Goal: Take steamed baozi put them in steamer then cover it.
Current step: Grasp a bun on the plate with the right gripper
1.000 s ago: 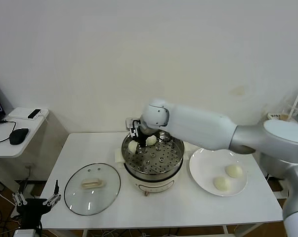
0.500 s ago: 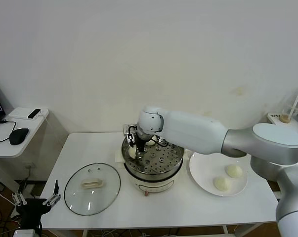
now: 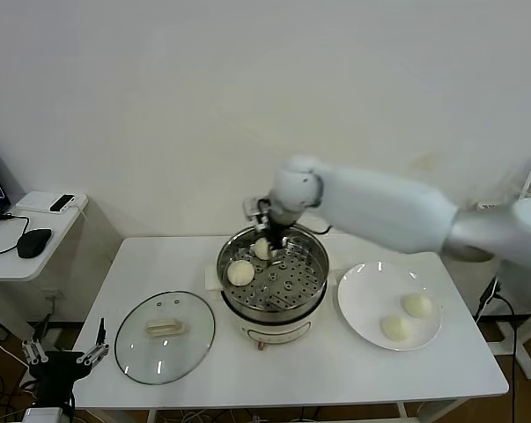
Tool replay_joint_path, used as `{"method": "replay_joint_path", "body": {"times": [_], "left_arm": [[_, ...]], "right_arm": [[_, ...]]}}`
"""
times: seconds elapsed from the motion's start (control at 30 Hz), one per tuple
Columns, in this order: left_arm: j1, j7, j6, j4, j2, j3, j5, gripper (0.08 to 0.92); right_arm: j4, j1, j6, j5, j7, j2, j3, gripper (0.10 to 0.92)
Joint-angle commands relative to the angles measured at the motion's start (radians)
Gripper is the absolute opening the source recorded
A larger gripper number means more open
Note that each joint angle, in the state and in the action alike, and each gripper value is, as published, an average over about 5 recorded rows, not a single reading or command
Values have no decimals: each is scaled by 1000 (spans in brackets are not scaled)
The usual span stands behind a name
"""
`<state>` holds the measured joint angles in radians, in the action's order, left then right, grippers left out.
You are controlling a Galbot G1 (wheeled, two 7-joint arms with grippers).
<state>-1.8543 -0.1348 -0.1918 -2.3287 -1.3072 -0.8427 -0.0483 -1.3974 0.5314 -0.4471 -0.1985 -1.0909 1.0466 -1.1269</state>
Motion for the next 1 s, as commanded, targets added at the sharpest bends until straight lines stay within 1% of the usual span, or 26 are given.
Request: {"method": "replay_joint_path", "body": {"times": [0.03,0.27,0.4,0.53,0.73,1.0], "left_arm": [[-2,0,1,3,5,1,1,823],[-5,-1,2,7,11,10,-1,823],[-7,-1,3,11,14,9,-1,823],[-5,0,1,8,13,11,-3,823],[-14,0,-2,6,18,8,-6,823],[-22,0,-2,10,8,8,-14,823]], "right_arm": [[-180,80,112,76,-132,-302,0,823],[-289,-11,163,169,-149,-561,51,823],[-308,-117,175,221,-138,-634,113,823],[-307,-335,184,279,-117,-689,257,823],[-264,-638,219,371,-99,-696,454,823],[-204,-776,231,443,-78,-631,539,823]]}}
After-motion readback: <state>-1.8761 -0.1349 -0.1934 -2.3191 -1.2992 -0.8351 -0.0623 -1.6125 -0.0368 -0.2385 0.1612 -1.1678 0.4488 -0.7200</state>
